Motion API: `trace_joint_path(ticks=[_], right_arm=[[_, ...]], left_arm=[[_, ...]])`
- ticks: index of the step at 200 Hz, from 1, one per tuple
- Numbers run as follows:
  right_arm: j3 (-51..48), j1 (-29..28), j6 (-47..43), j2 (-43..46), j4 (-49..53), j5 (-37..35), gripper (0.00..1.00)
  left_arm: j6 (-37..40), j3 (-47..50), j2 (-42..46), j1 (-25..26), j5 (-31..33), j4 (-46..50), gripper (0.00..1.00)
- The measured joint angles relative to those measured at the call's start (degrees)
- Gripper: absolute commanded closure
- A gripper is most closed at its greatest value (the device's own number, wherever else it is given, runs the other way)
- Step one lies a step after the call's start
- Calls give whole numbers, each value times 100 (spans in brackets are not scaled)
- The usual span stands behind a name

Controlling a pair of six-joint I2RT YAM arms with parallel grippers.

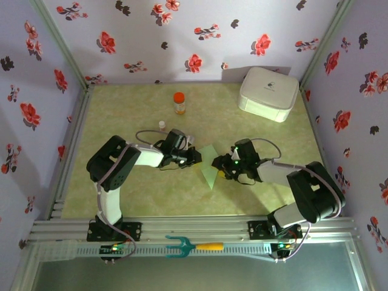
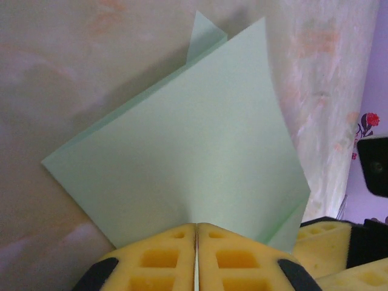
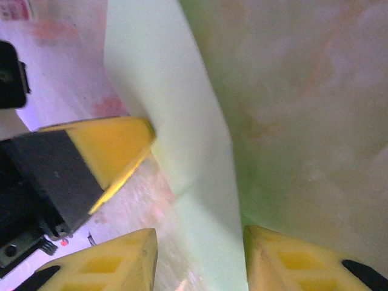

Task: Fold a paper plane with a square sheet of paper (pick it up from the middle)
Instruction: Fold the wing for the fifth time at the center of the table.

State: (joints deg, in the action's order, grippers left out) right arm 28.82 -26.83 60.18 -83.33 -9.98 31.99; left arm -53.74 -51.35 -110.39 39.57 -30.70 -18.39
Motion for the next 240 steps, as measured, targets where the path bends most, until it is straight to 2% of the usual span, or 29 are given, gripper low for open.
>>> trace_joint_path(ticks=[57,113,139,190,218,240], right_arm=[[90,212,-481,-22,-74,157,53],[590,398,-1193,-442,-2,474,59],[955,422,-1633,-656,229,586,63],[1307,474,-2168,-1027,671,640,79],[1309,483,-2258,-1034,820,636,91],[1272,483,-2061,-1019,780,507,94]], left_arm=[[2,0,0,0,0,2,90],[0,0,0,0,0,4,90],[2,0,0,0,0,4,91],[2,0,0,0,0,7,90],[-20,0,63,0,0,44,81],[-101,0,238,0,2,46,72]])
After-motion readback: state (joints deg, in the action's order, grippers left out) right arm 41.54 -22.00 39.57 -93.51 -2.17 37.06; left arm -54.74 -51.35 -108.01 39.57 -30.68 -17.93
